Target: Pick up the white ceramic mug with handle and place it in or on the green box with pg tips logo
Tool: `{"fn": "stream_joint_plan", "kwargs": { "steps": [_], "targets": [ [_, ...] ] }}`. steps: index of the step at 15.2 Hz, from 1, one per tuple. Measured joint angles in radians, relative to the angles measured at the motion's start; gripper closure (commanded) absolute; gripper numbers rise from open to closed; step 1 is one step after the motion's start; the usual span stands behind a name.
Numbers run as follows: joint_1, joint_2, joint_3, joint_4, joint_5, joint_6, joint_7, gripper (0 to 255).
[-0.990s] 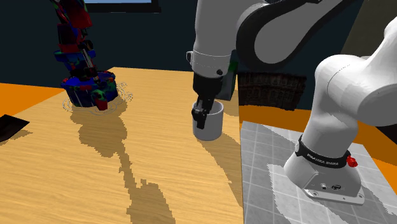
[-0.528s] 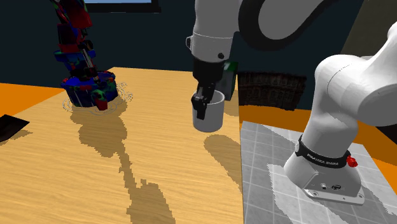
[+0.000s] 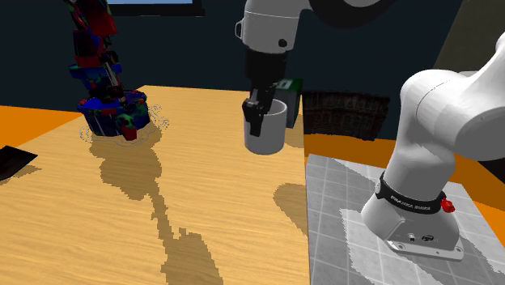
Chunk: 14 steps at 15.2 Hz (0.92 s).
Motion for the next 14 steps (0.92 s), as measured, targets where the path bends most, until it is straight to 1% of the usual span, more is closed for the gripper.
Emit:
{"fn": "stream_joint_plan", "kwargs": {
  "steps": [14],
  "targets": [
    [-0.002,-0.051,-0.012,0.161,-0.005,-0.212,-0.007,255]
  ]
}}
